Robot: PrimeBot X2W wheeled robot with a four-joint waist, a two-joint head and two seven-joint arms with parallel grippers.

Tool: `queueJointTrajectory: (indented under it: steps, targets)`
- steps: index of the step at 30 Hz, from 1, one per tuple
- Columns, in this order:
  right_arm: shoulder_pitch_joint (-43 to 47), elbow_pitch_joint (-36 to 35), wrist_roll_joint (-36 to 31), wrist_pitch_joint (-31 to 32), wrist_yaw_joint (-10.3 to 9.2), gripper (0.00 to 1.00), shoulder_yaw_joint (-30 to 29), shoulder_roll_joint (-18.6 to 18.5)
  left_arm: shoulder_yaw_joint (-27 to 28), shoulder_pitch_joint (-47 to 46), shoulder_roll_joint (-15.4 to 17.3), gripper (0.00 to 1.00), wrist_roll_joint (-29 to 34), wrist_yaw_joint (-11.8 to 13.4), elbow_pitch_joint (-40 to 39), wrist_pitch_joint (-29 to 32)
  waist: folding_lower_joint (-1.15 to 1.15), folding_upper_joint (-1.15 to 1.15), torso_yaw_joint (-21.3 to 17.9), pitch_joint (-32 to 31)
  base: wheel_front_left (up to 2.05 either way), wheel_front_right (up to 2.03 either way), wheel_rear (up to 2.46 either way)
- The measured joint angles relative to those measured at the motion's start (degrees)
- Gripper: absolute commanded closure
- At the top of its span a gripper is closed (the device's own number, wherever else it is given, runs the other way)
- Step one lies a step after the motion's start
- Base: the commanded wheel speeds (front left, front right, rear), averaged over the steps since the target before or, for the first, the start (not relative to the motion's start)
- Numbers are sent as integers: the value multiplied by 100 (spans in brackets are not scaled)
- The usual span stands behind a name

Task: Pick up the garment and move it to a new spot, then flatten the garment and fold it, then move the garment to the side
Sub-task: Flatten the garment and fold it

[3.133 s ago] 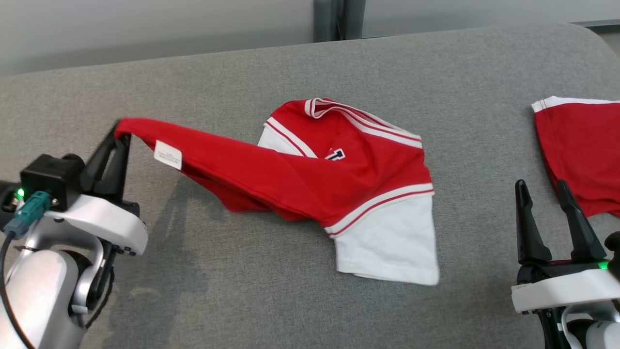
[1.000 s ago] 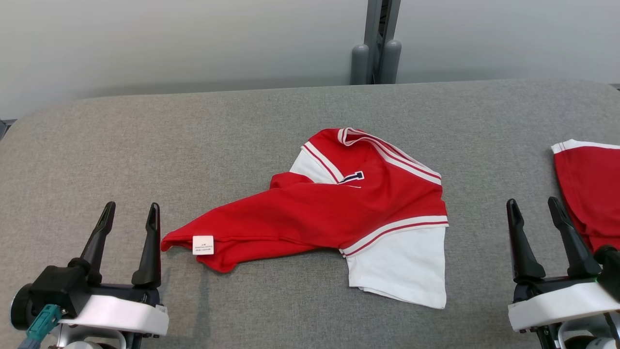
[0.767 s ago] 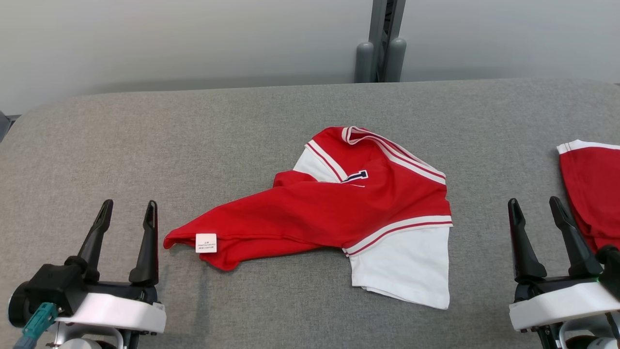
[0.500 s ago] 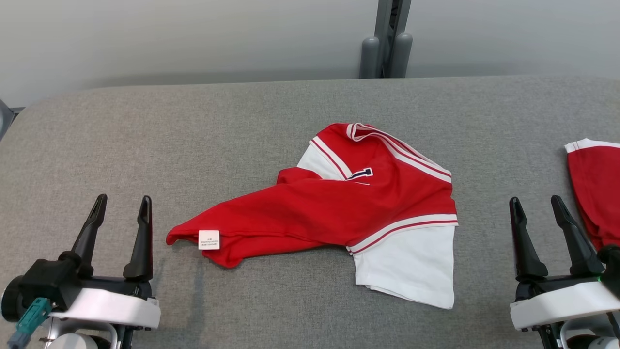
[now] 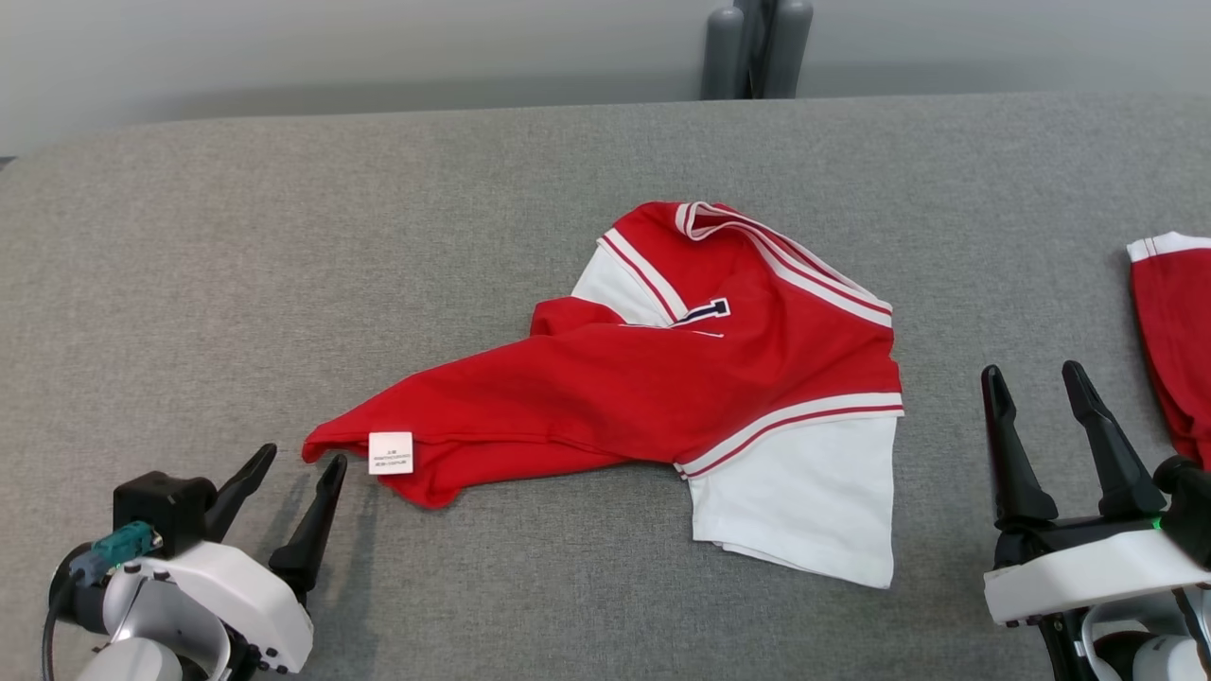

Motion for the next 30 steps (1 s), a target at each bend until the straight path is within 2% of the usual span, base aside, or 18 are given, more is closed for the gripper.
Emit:
queueJointTrajectory:
  steps: [7, 8, 9, 22, 30]
  targets:
    - [-59, 130, 3, -23, 0, 0, 62, -1, -185, -431, 116, 0, 119, -256, 544, -7, 0, 0, -114, 181, 0, 0, 0]
    - [-71, 144, 11, -23, 0, 0, 66, 0, -198, -486, 134, 24, 124, -299, 624, -36, 0, 0, -133, 205, 0, 0, 0]
    - [-74, 165, 24, -22, 0, 0, 67, 0, -222, -532, 147, 100, 124, -324, 686, -41, 0, 0, -152, 225, 0, 0, 0]
    - [182, 583, 213, 105, 0, 0, 307, -2, -333, -832, 142, 100, 160, -417, 1233, -334, 0, 0, -240, 346, 0, 0, 0]
    - [349, 1227, 530, 588, 0, 0, 768, -1, -338, -873, 62, 100, 152, -411, 1348, -466, 0, 0, -205, 380, 0, 0, 0]
